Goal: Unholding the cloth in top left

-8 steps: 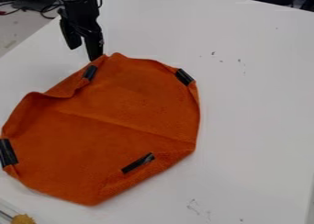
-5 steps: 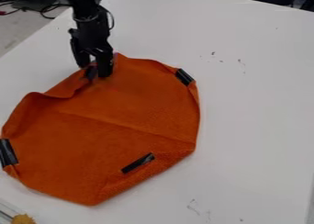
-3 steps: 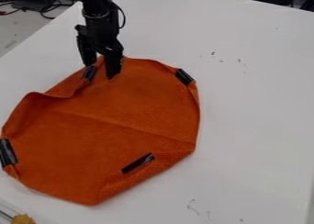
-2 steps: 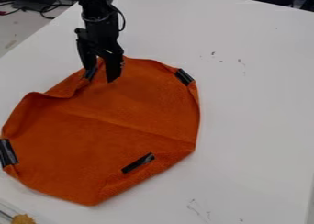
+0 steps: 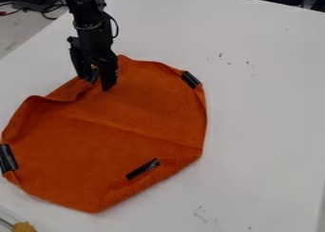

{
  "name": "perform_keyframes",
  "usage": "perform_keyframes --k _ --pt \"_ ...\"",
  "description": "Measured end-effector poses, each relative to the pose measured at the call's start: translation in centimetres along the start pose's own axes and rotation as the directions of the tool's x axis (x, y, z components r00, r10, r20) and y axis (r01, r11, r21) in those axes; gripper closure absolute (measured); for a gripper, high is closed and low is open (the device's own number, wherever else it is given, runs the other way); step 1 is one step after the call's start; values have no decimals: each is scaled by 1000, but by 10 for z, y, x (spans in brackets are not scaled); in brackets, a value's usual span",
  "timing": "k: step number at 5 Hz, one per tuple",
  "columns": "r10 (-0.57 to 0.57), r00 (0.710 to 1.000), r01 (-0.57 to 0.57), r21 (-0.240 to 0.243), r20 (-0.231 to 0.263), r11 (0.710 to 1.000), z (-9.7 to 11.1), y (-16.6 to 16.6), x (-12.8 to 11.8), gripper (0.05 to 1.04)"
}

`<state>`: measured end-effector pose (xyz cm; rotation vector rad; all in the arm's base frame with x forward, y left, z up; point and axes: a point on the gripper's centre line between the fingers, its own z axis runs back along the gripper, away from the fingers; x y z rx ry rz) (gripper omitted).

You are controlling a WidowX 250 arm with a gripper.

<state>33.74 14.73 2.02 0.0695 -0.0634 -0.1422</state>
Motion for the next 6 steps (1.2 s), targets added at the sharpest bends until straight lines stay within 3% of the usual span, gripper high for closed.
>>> perform_keyframes --k 2,3,5,6 --pt "8 1000 -8 3 1 1000 3 6 0 98" --pt "20 1000 -20 -16 24 1000 3 11 -1 208" --pt "15 999 -14 -22 32 1000 -2 12 -1 795" --pt "17 999 -16 -29 33 999 -4 11 -1 838"
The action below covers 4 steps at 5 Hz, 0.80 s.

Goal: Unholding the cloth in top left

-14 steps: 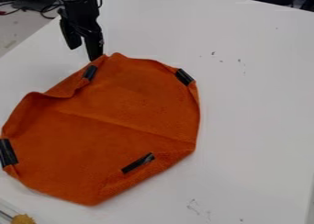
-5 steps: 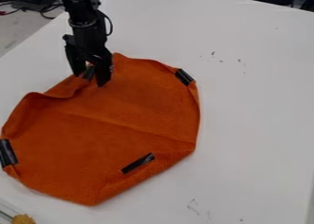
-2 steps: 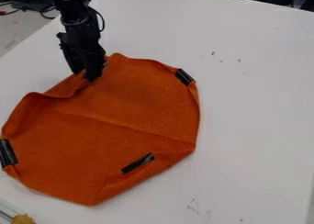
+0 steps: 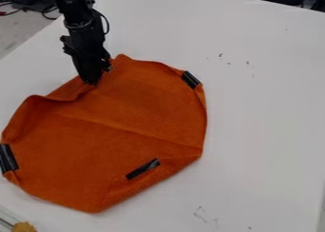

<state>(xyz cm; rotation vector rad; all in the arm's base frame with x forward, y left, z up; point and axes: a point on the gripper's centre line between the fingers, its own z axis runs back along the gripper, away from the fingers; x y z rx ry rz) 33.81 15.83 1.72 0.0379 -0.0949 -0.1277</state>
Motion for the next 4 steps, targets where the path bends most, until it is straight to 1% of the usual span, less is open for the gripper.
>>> perform_keyframes --k 2,3,4 --pt "0 1000 0 -20 -14 1000 -4 -2 -1 524" --pt "-3 1000 3 -7 -30 1000 -2 0 -1 250" --pt "-14 999 14 -5 -28 1000 -2 1 -1 309"
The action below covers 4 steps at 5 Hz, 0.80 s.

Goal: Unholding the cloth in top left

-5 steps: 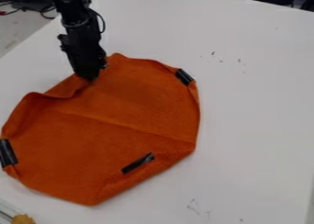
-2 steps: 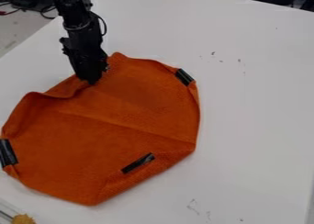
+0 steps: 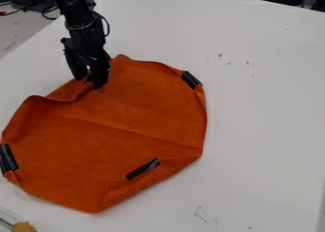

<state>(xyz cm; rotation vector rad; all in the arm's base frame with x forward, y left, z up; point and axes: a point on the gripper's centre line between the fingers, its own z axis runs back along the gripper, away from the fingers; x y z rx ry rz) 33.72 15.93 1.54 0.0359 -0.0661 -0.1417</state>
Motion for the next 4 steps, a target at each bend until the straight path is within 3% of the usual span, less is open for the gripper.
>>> perform_keyframes --k 1,2,3,4 --pt "-9 1000 9 -2 12 1000 -1 0 2 614" --pt "-8 1000 8 -7 16 1000 -3 -1 3 853" --pt "-9 1000 9 -11 17 1000 -4 0 4 987" --pt "-10 1000 11 -8 15 1000 -3 0 4 1022"
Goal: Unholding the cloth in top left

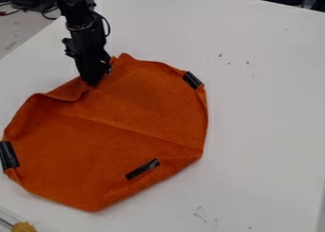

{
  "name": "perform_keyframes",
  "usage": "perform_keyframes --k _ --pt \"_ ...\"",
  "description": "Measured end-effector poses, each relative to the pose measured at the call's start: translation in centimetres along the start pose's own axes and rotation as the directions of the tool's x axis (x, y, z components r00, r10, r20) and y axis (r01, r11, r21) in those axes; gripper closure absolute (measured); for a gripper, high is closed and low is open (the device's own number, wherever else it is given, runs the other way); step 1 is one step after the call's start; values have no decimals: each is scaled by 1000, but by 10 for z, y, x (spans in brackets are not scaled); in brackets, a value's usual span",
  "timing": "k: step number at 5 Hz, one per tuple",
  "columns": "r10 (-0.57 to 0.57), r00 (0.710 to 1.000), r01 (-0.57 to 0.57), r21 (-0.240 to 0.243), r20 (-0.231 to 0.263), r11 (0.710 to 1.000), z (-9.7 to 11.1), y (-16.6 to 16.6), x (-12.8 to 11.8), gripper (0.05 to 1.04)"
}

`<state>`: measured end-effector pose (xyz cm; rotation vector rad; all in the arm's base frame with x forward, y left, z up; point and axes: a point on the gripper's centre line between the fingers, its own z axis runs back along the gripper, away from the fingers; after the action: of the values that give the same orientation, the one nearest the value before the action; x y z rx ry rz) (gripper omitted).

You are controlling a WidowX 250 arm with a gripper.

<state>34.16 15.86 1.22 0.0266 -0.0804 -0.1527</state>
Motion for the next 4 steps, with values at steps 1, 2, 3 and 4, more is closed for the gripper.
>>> perform_keyframes --k 1,2,3,4 --pt "20 1000 -20 24 1 1000 2 1 -1 1025" --pt "52 998 -55 61 44 997 17 2 -1 1025" --pt "88 994 -91 45 66 995 18 0 -3 1025" --pt "128 987 -132 38 101 991 18 16 -10 1025"
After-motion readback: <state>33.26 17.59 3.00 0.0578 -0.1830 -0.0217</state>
